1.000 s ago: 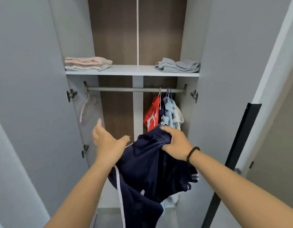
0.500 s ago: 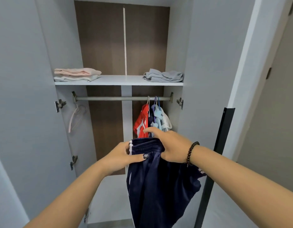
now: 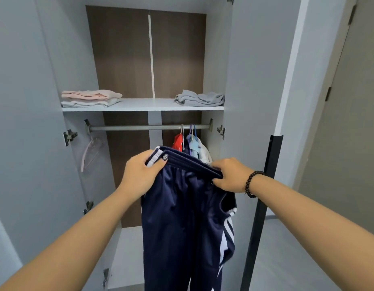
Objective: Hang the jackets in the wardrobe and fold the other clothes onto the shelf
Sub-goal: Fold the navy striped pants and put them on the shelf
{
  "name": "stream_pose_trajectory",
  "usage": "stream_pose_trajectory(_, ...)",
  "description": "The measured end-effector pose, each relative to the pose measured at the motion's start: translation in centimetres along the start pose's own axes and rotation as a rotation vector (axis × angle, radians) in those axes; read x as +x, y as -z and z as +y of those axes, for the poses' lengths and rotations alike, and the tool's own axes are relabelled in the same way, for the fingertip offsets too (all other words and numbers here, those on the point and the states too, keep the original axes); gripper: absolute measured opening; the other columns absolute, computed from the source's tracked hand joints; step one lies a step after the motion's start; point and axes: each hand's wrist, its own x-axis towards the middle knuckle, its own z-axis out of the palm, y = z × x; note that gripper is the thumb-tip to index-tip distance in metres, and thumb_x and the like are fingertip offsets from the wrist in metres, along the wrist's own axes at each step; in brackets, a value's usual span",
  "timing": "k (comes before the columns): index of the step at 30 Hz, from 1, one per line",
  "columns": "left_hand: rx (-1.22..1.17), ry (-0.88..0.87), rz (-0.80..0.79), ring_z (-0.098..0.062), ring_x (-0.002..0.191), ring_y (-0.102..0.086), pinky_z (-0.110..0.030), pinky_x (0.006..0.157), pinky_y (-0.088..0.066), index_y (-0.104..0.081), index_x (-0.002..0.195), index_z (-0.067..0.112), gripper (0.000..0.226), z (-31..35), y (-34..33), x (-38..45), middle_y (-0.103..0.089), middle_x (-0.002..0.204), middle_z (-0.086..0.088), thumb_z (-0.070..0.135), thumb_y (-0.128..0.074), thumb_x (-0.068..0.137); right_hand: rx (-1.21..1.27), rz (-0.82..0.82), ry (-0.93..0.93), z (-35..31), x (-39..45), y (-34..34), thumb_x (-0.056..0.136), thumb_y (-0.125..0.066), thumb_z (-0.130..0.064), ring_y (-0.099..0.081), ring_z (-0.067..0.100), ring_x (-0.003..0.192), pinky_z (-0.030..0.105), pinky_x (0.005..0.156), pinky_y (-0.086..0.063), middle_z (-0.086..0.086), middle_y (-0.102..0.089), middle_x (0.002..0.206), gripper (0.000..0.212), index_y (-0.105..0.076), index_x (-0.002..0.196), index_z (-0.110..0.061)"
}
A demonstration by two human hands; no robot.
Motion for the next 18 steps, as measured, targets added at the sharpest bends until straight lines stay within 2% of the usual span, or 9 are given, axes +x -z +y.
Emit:
stream_pose_trajectory(2,0.007,0.054,0.041,-0.023,0.078,-0.063,-0.041,0.071,-0.051,-0.07,0.083,0.019,0.017,-0.8,0.6,0.0,-0.069,0.078,0.001,0.032,-0.063,0.092,-0.014,-0.063,-0.045,0.6,0.0,0.0,0.084,-0.056,-0.013,-0.062,0.027,0.083,0.039,0.074,-0.055,0.011,-0.067,0.091,0.019,-0.064,0.101,-0.008)
stream_pose_trajectory(6,0.001,0.153,0.112,-0.008,0.069,-0.062,-0.027,0.064,-0.049,-0.07,0.076,0.027,0.017,-2.0,2.1,-0.2,-0.07,0.075,0.009,0.033,-0.063,0.091,0.009,-0.136,-0.146,1.8,-0.1,0.4,0.086,-0.055,-0.008,-0.058,0.023,0.082,0.029,0.07,-0.049,0.006,-0.063,0.086,0.009,-0.064,0.087,-0.011)
stream_pose_trajectory(9,-0.045,0.266,0.13,-0.017,0.071,-0.061,-0.035,0.067,-0.05,-0.069,0.07,0.019,0.022,-2.4,3.1,-0.4,-0.07,0.072,0.002,0.031,-0.066,0.089,0.143,-0.117,-0.237,2.1,0.2,0.5,0.088,-0.058,-0.011,-0.059,0.021,0.075,0.029,0.066,-0.05,0.001,-0.059,0.075,0.012,-0.062,0.077,-0.017)
stream_pose_trajectory(11,-0.084,0.346,0.12,-0.017,0.07,-0.061,-0.033,0.067,-0.048,-0.07,0.066,0.016,0.022,-2.3,3.4,-0.5,-0.07,0.069,0.001,0.027,-0.069,0.085,0.231,-0.119,-0.299,1.6,0.6,0.2,0.087,-0.056,-0.009,-0.068,0.028,0.07,0.036,0.069,-0.056,0.01,-0.065,0.077,0.011,-0.066,0.089,-0.004)
stream_pose_trajectory(12,-0.102,0.385,0.12,-0.019,0.071,-0.061,-0.033,0.069,-0.047,-0.071,0.067,0.012,0.021,-2.1,3.3,-0.5,-0.071,0.073,-0.005,0.025,-0.07,0.083,0.268,-0.124,-0.332,1.1,0.8,0.0,0.086,-0.054,-0.007,-0.07,0.03,0.067,0.039,0.068,-0.057,0.016,-0.068,0.081,0.02,-0.063,0.099,0.003)
stream_pose_trajectory(14,-0.136,0.451,0.122,-0.022,0.073,-0.058,-0.034,0.07,-0.044,-0.068,0.076,-0.004,0.03,-1.7,2.9,-0.6,-0.067,0.076,-0.017,0.026,-0.07,0.081,0.334,-0.125,-0.371,0.0,1.3,-0.4,0.083,-0.05,-0.003,-0.068,0.028,0.053,0.039,0.06,-0.056,0.023,-0.068,0.084,0.033,-0.055,0.113,0.008)
stream_pose_trajectory(15,-0.15,0.476,0.12,-0.022,0.073,-0.055,-0.034,0.069,-0.041,-0.064,0.079,-0.009,0.037,-1.5,2.7,-0.7,-0.063,0.075,-0.016,0.027,-0.069,0.081,0.359,-0.119,-0.373,-0.5,1.5,-0.5,0.081,-0.049,-0.002,-0.066,0.025,0.047,0.035,0.054,-0.054,0.021,-0.064,0.08,0.035,-0.054,0.114,0.008)
stream_pose_trajectory(18,-0.192,0.514,0.117,-0.021,0.074,-0.055,-0.033,0.07,-0.041,-0.064,0.087,-0.012,0.042,-0.9,2.0,-1.1,-0.065,0.081,-0.012,0.029,-0.068,0.083,0.458,-0.1,-0.378,-2.2,2.0,-0.3,0.082,-0.048,-0.003,-0.061,0.02,0.038,0.025,0.044,-0.048,0.015,-0.056,0.075,0.017,-0.051,0.098,-0.007)
